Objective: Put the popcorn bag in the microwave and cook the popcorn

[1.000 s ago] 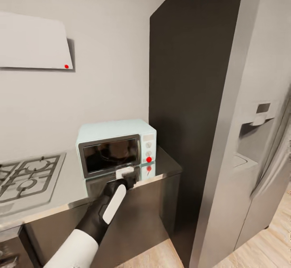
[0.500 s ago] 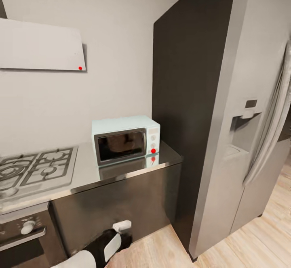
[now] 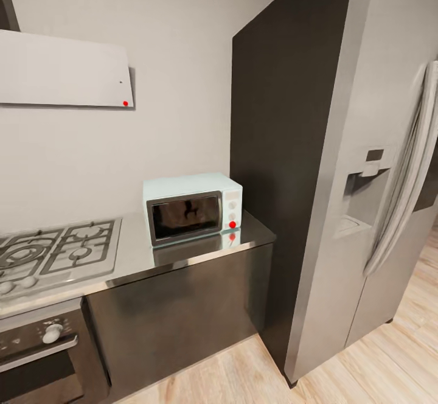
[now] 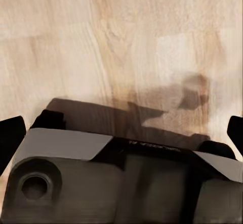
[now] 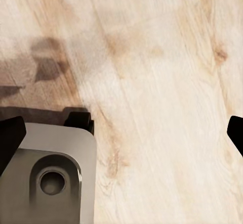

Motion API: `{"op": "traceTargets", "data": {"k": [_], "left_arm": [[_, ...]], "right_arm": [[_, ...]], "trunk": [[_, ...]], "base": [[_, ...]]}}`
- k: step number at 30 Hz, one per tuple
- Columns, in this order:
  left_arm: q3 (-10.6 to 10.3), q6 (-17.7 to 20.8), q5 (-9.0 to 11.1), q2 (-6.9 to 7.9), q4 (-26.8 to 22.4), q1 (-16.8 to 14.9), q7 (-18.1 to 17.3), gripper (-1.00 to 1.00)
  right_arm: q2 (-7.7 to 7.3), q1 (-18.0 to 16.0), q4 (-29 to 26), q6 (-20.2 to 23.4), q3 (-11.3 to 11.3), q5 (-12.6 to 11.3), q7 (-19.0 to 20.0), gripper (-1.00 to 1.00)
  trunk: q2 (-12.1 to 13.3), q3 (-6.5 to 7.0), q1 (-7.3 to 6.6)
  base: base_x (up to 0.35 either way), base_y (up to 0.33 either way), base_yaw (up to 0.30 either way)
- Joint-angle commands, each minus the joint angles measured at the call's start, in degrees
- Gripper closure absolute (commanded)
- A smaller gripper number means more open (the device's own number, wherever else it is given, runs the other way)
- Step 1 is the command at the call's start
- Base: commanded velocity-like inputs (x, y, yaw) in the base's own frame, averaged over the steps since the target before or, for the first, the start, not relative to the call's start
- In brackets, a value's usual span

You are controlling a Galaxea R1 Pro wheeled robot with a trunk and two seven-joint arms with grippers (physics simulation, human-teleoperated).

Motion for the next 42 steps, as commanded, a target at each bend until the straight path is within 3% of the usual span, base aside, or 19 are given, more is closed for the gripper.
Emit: {"op": "traceTargets", "data": {"k": [1,3,4,6,42], "left_arm": [[-0.5,0.1,0.6,0.11,0.0,1.1,0.0,-1.00],[-0.4,-1.8,0.6,0.78,0.0,3.0,0.1,-1.00],[-0.4,-8.4,0.6,1.36,0.0,5.7,0.1,-1.00],[-0.4,-10.2,0.6,1.35,0.1,6.3,0.1,-1.00],[-0.3,-10.7,0.6,0.98,0.0,6.4,0.4,-1.00]], "right_arm": [[-0.02,-0.1,0.1,0.2,-0.5,0.5,0.2,-1.00],[0.01,-0.1,0.1,0.2,-0.5,0.5,0.2,-1.00],[0.06,-0.1,0.1,0.2,-0.5,0.5,0.2,-1.00],[0.12,-0.1,0.1,0.3,-0.4,0.5,0.2,-1.00],[-0.02,-0.1,0.1,0.1,-0.5,0.5,0.1,-1.00]], "trunk": [[0.0,-0.06,0.00],[0.0,-0.06,0.00],[0.0,-0.06,0.00],[0.0,-0.06,0.00],[0.0,-0.06,0.00]], "base": [[0.000,0.000,0.000],[0.000,0.000,0.000],[0.000,0.000,0.000],[0.000,0.000,0.000],[0.000,0.000,0.249]]}}
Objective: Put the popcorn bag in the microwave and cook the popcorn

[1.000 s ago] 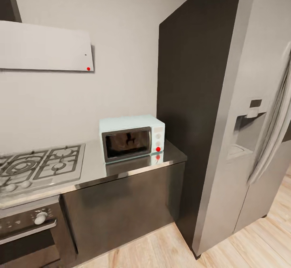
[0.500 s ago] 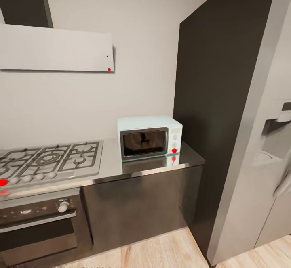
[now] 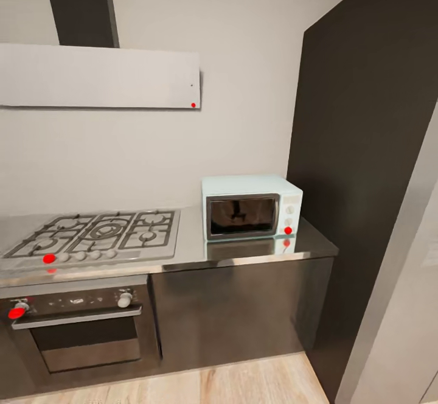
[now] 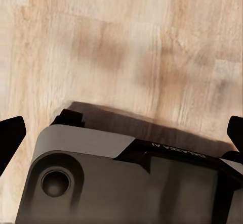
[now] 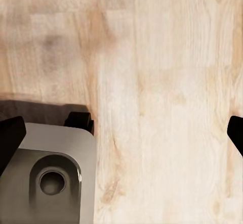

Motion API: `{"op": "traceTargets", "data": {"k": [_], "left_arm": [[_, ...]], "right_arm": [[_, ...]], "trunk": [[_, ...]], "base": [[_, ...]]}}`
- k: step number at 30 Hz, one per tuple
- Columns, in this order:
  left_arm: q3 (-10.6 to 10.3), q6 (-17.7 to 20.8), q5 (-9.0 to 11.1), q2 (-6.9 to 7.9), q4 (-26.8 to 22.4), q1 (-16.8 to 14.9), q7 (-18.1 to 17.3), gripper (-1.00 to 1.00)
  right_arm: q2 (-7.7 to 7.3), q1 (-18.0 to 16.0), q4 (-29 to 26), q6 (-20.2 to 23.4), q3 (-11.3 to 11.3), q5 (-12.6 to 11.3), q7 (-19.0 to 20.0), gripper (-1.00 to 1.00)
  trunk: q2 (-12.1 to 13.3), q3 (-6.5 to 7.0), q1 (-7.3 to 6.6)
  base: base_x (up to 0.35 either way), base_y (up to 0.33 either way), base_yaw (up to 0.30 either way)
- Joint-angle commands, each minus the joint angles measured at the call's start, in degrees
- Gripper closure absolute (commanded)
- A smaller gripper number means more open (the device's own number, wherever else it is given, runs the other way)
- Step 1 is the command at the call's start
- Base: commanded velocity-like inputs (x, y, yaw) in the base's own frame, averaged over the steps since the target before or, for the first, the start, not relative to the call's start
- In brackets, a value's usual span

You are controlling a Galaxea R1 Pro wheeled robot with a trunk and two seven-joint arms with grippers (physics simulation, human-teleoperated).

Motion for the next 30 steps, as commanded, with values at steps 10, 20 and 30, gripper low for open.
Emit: {"op": "traceTargets", "data": {"k": [10,20,30], "left_arm": [[-0.5,-0.1,0.5,-0.02,0.1,-0.1,0.0,-1.00],[-0.5,-0.2,0.5,0.06,0.1,-0.1,0.0,-1.00],[-0.5,-0.2,2.8,0.14,0.1,-0.1,0.0,-1.00]], "right_arm": [[-0.39,-0.1,0.1,0.1,-0.5,0.5,0.2,-1.00],[-0.01,-0.1,0.1,0.2,-0.4,0.6,0.2,-1.00],[-0.11,-0.1,0.1,0.1,-0.4,0.6,0.2,-1.00]], "trunk": [[0.0,-0.07,0.00],[0.0,-0.07,0.00],[0.0,-0.07,0.00]], "base": [[0.089,-0.234,0.016],[0.108,-0.266,0.019],[0.108,-0.247,0.255]]}}
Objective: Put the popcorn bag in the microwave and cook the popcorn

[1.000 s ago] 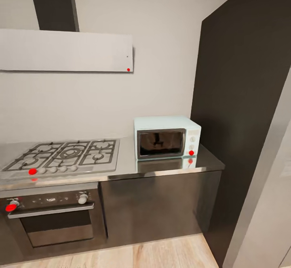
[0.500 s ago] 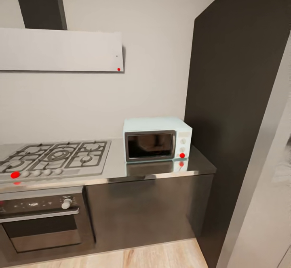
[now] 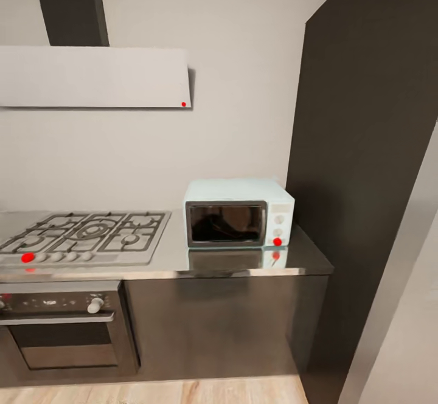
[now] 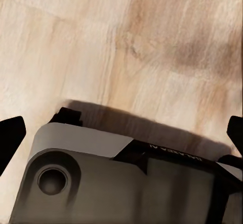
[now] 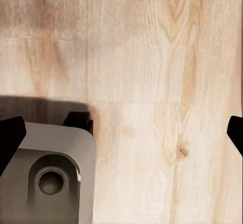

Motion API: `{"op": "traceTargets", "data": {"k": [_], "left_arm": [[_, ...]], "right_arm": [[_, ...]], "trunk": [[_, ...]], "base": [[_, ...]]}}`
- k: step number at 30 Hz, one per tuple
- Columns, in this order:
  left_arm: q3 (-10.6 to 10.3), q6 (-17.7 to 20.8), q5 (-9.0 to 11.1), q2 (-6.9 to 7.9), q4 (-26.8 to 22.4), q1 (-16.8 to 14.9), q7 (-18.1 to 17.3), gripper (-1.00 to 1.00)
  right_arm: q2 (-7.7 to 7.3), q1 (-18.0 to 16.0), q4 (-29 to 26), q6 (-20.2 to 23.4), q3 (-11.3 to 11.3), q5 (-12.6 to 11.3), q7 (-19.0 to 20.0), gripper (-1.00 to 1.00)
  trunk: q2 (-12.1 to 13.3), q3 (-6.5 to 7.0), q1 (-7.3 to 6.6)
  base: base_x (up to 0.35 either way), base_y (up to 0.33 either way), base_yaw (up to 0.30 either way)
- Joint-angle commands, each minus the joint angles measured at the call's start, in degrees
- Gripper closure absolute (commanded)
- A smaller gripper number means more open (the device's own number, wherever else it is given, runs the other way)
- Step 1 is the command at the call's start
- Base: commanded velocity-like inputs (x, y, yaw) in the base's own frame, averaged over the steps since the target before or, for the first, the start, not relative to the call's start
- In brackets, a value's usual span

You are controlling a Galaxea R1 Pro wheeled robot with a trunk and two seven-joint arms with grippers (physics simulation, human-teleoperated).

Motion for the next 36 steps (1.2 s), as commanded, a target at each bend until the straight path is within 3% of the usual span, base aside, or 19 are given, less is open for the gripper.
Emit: {"op": "traceTargets", "data": {"k": [1,12,30,31,34,36], "left_arm": [[-0.5,-0.2,1.2,-0.02,0.1,-0.1,0.0,-1.00],[-0.5,-0.2,1.7,-0.02,0.1,-0.1,-0.1,-1.00],[-0.5,-0.2,1.8,-0.01,0.0,-0.1,-0.1,-1.00],[-0.6,-0.2,1.6,0.05,0.0,-0.1,-0.1,-1.00],[-0.6,-0.3,1.5,0.02,0.0,-0.1,-0.1,-1.00],[-0.6,-0.3,1.6,-0.02,0.0,-0.1,-0.1,-1.00]], "right_arm": [[-0.04,0.0,0.0,0.1,-0.5,0.5,0.2,-1.00],[-0.15,0.0,0.0,0.1,-0.5,0.4,0.2,-1.00],[0.09,0.0,0.0,0.5,-0.5,0.4,0.2,-1.00],[0.27,0.0,0.0,0.6,-0.6,0.3,0.2,-1.00],[3.18,0.0,0.1,0.4,-0.7,0.2,0.2,-1.00],[4.29,0.0,0.1,0.3,-0.8,0.3,0.2,-1.00]], "trunk": [[0.0,-0.07,0.01],[0.0,-0.07,0.01],[0.0,-0.07,0.01],[0.0,-0.07,0.01],[0.0,-0.07,0.01],[0.0,-0.07,0.01]], "base": [[0.087,-0.133,0.269],[0.011,-0.017,0.259],[0.000,0.000,0.011],[0.083,0.000,0.000],[0.195,0.000,0.000],[0.061,0.000,0.000]]}}
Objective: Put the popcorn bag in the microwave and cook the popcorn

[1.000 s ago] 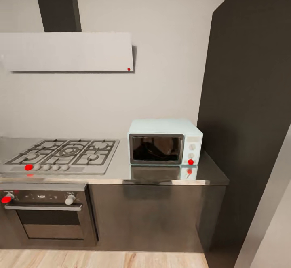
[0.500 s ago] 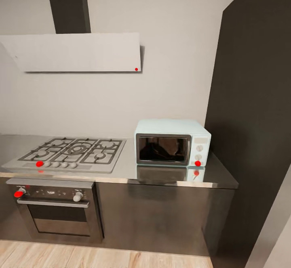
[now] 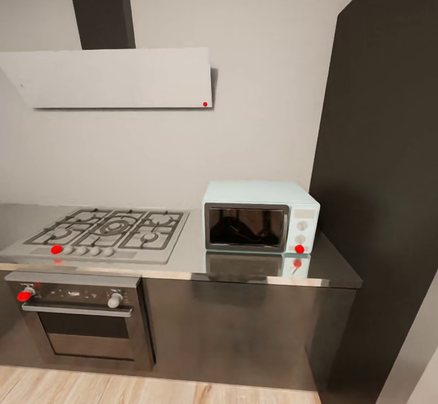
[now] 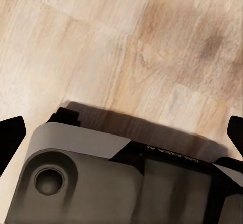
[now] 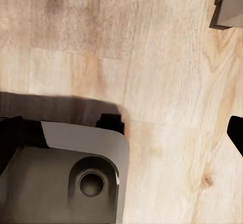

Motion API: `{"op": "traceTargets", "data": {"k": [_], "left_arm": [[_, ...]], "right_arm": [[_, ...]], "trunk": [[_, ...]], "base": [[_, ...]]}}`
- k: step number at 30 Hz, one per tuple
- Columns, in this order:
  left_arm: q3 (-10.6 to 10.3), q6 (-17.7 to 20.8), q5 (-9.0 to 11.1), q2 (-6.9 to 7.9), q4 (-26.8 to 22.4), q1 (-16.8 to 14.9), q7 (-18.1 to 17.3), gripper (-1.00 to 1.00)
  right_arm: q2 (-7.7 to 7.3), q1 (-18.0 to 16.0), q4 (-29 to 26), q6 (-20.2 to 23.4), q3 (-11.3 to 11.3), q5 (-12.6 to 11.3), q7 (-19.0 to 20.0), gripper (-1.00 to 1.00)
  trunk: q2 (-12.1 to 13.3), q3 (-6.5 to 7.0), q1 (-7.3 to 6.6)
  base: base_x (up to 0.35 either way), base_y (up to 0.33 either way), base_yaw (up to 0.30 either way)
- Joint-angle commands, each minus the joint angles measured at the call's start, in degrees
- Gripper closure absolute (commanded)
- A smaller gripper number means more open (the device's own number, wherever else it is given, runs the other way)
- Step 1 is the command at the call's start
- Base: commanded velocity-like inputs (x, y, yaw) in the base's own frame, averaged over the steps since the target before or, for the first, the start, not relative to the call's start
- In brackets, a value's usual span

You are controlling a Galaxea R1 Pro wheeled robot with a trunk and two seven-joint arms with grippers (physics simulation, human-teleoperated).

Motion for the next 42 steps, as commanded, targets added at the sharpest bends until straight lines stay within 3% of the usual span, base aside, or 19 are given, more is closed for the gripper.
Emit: {"op": "traceTargets", "data": {"k": [1,5,7,9,10,11,12,14,16,19,21,24,27,30,37,39,42], "left_arm": [[-0.5,-0.2,0.5,-0.01,0.1,0.0,0.0,-1.00],[-0.4,-0.2,0.6,-0.01,0.1,0.0,0.0,-1.00],[-0.4,-0.2,0.6,-0.01,0.1,0.0,0.0,-1.00],[-0.4,-0.2,0.6,-0.03,0.1,0.0,0.0,-1.00],[-0.4,-0.2,0.6,-0.02,0.1,0.0,0.0,-1.00],[-0.4,-0.2,0.6,-0.01,0.1,0.0,0.0,-1.00],[-0.4,-0.2,0.6,-0.01,0.1,0.0,0.0,-1.00],[-0.4,-0.2,0.6,-0.03,0.1,0.0,0.0,-1.00],[-0.4,-0.2,0.6,-0.03,0.1,0.0,0.0,-1.00],[-0.4,-0.2,0.6,-0.01,0.1,-0.1,0.0,-1.00],[-0.4,-0.2,0.6,-0.01,0.1,0.0,0.0,-1.00],[-0.4,-0.2,0.6,-0.01,0.1,0.0,0.0,-1.00],[-0.4,-0.2,0.6,-0.03,0.1,0.0,0.0,-1.00],[-0.4,-0.2,0.6,-0.05,0.1,0.0,0.0,-1.00],[-0.4,-0.2,0.6,-0.04,0.1,0.0,0.0,-1.00],[-0.4,-0.2,0.6,-0.03,0.1,0.0,0.0,-1.00],[-0.4,-0.2,0.6,-0.01,0.1,0.0,0.0,-1.00]], "right_arm": [[0.23,-0.1,0.1,0.2,-0.5,0.5,0.3,-1.00],[0.77,-0.1,-4.5,0.4,-0.9,0.4,1.7,-1.00],[2.32,-0.1,-15.5,1.9,-0.9,0.3,3.3,-1.00],[3.34,-0.1,-25.8,7.6,-0.9,0.3,4.5,-1.00],[4.51,-0.1,-32.3,12.8,-0.9,0.2,5.7,-1.00],[7.15,-0.1,-49.8,26.6,-0.7,0.2,10.1,-1.00],[7.45,-0.1,-53.7,29.4,-0.6,0.2,11.2,-1.00],[8.68,-0.1,-67.3,38.1,-0.2,0.1,14.5,-1.00],[9.49,-0.1,-78.6,44.4,2.3,0.1,15.3,-1.00],[9.59,0.0,-87.8,51.9,5.2,0.1,15.5,-1.00],[9.52,-0.4,-90.4,56.9,6.2,0.1,15.5,-1.00],[9.30,-4.3,-91.1,56.9,6.4,0.1,15.5,-1.00],[8.91,-14.5,-91.3,56.9,6.5,0.1,15.5,-1.00],[9.01,-18.7,-91.3,56.9,6.5,0.1,15.2,-1.00],[9.60,-19.5,-90.8,56.9,6.5,0.2,14.9,-1.00],[9.80,-19.6,-88.2,56.9,6.2,0.0,14.8,-1.00],[10.69,-19.5,-82.4,48.9,5.9,0.0,14.8,-1.00]], "trunk": [[0.0,-0.07,0.01],[0.0,-0.07,0.01],[0.0,-0.07,0.01],[0.0,-0.07,0.01],[0.0,-0.07,0.01],[0.0,-0.07,0.01],[0.0,-0.07,0.01],[0.0,-0.07,0.01],[0.0,-0.07,0.01],[0.0,-0.07,0.01],[0.0,-0.07,0.01],[0.0,-0.07,0.01],[0.0,-0.07,0.01],[0.0,-0.07,0.01],[0.0,-0.07,0.01],[0.0,-0.07,0.01],[0.0,-0.07,0.01]], "base": [[0.018,0.000,0.000],[0.005,0.000,0.000],[0.000,0.000,0.000],[0.000,0.000,0.000],[0.000,0.000,0.000],[0.000,0.000,0.000],[0.000,0.000,0.000],[0.000,0.000,0.000],[0.000,0.000,0.000],[0.000,0.000,0.000],[0.000,0.000,0.000],[0.000,0.000,0.000],[0.000,0.000,0.000],[0.000,0.000,0.000],[0.000,0.000,0.000],[0.000,0.000,0.000],[0.000,0.000,0.000]]}}
